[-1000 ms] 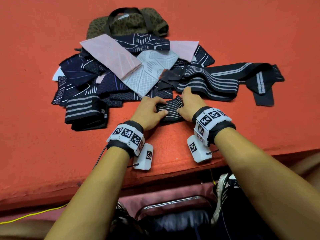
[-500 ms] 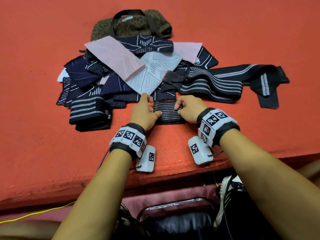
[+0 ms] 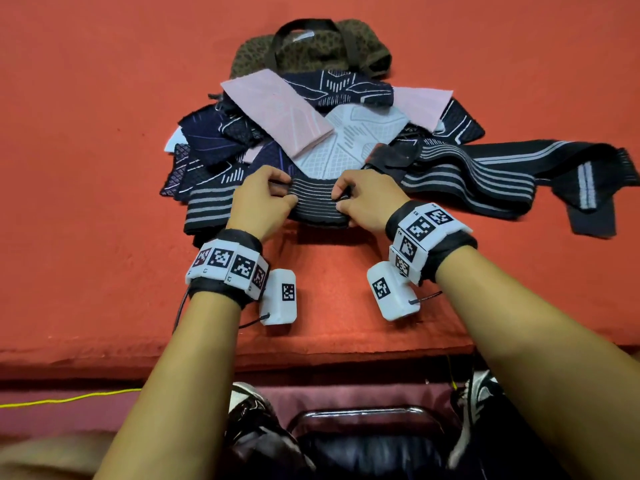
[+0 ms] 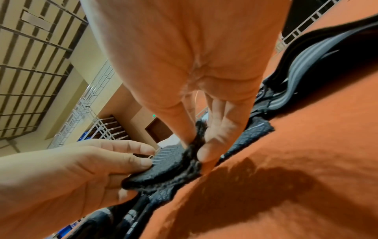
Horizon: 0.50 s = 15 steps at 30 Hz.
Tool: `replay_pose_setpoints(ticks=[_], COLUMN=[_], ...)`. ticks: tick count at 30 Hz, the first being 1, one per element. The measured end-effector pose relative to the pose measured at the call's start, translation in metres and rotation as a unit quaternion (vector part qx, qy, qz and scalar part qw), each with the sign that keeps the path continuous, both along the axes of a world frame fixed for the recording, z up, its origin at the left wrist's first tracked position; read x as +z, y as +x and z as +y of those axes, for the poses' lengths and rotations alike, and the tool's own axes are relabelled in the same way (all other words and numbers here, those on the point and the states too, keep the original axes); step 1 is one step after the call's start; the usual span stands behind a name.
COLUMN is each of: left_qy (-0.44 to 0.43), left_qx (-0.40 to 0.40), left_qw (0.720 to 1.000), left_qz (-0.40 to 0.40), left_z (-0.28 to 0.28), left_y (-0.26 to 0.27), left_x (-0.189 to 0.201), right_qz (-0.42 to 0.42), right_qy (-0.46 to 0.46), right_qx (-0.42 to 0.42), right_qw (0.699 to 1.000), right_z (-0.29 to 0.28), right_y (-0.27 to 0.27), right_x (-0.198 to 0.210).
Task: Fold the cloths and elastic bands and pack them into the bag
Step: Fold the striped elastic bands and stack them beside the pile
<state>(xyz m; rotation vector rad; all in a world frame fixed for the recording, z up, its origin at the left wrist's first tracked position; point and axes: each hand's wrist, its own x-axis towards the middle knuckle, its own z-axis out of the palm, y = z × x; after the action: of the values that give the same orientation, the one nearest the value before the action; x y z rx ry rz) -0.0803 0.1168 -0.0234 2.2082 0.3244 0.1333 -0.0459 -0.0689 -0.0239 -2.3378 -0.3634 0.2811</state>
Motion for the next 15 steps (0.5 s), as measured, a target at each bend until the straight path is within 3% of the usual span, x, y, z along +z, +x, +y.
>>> replay_pose_setpoints(ticks=[6,15], left_qy=[0.004,0.013], left_qx=[0.046,0.102], left_qw=[0.997,0.991], left_qz=[-0.059,-0.083], left_z=[0.029,0.07], left_y=[-0.006,-0.016], left_x=[0.01,0.015], right_qz=[-0.027,-0.052], right_qy=[0.005,0.032], right_qx=[0.024,0.04], right_qw=[0.999,0.997], right_z=[0.033,0.077], right_y=[0.007,0.007], right_x=[0.01,0.019])
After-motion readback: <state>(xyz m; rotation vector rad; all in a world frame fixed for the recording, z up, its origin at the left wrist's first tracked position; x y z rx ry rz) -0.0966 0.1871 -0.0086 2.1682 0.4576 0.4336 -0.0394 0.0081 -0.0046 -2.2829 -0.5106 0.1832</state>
